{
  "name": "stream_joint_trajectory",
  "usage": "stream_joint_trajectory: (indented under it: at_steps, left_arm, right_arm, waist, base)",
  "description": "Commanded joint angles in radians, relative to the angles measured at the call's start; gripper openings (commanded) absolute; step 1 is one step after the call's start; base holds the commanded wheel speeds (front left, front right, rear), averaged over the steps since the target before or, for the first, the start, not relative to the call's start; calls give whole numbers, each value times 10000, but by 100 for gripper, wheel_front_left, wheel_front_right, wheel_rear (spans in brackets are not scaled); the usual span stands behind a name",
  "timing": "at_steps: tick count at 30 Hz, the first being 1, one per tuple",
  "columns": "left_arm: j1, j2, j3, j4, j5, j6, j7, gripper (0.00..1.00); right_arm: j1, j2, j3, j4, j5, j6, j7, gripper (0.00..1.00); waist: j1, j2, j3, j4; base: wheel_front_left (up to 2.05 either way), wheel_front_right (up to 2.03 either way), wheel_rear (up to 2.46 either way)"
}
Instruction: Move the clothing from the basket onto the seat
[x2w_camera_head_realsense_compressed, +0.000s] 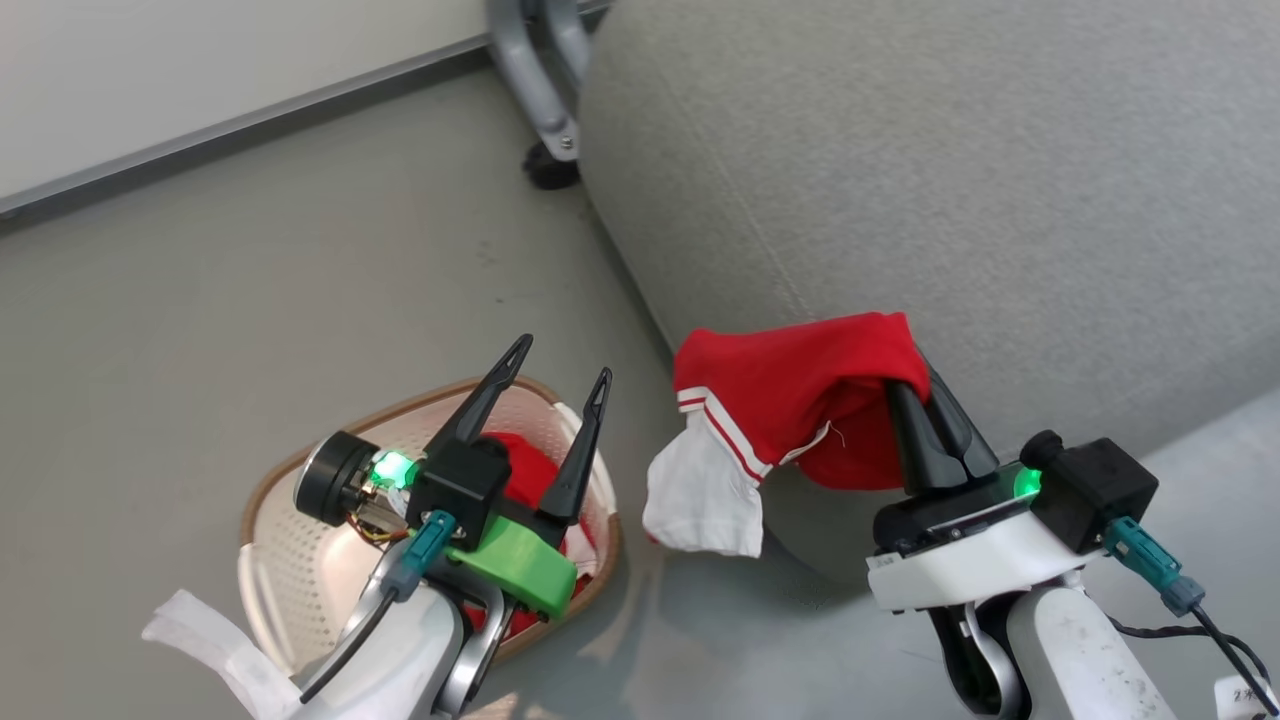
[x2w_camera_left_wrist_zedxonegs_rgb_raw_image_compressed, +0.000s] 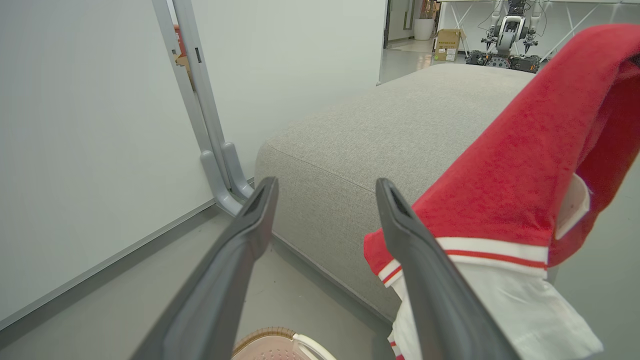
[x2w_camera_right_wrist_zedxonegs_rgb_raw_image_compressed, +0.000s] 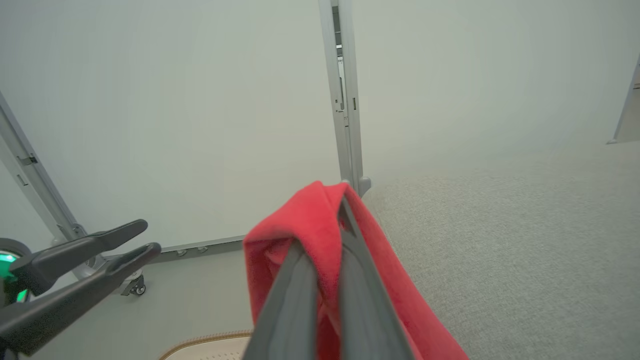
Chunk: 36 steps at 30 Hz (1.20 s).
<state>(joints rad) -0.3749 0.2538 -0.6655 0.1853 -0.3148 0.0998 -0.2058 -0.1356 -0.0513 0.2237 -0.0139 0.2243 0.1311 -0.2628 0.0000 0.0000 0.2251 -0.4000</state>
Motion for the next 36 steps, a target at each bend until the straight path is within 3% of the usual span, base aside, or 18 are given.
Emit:
stream_joint_trajectory:
  at_steps: [1, 5, 11, 16, 21, 26, 36]
  left_arm:
    - [-177, 145, 11, -16, 42, -6, 52, 100]
    - [-371, 235, -115, -71, 117, -113, 213, 100]
    - [-697, 222, -300, -2, 232, -276, 395, 100]
    - [-938, 360, -352, -133, 431, -200, 498, 100]
    - [-1339, 464, -591, -449, 613, -407, 804, 100]
    - [-1790, 520, -760, -760, 855, -528, 1053, 100]
    - [-2128, 452, -1122, -1141, 1157, -575, 1185, 100]
  right_arm:
    - [35, 9, -37, -122, 112, -7, -33, 0]
    - [116, 5, -304, -301, 369, -7, -33, 0]
    - [135, 7, -664, -626, 340, -5, -33, 0]
    - [-749, 16, -934, -850, 553, -5, -31, 0]
    - [-2217, 8, -1721, -874, 377, -8, -31, 0]
    - [-4270, -47, -3160, -658, 293, -7, -31, 0]
    - [-7594, -1836, -5065, 521, -93, -8, -31, 0]
  waist:
    - [0, 0, 644, -1105]
    - [0, 0, 872, -1517]
    - [0, 0, 1254, -1571]
    - [0, 0, 1950, -1545]
    - [0, 0, 3004, -901]
    - [0, 0, 4212, -90]
    - [0, 0, 5554, 811]
  base:
    - [0, 0, 0]
    - [0, 0, 0]
    - [0, 0, 0]
    - [0, 0, 0]
    - [0, 0, 0]
    - [0, 0, 0]
    - [0, 0, 0]
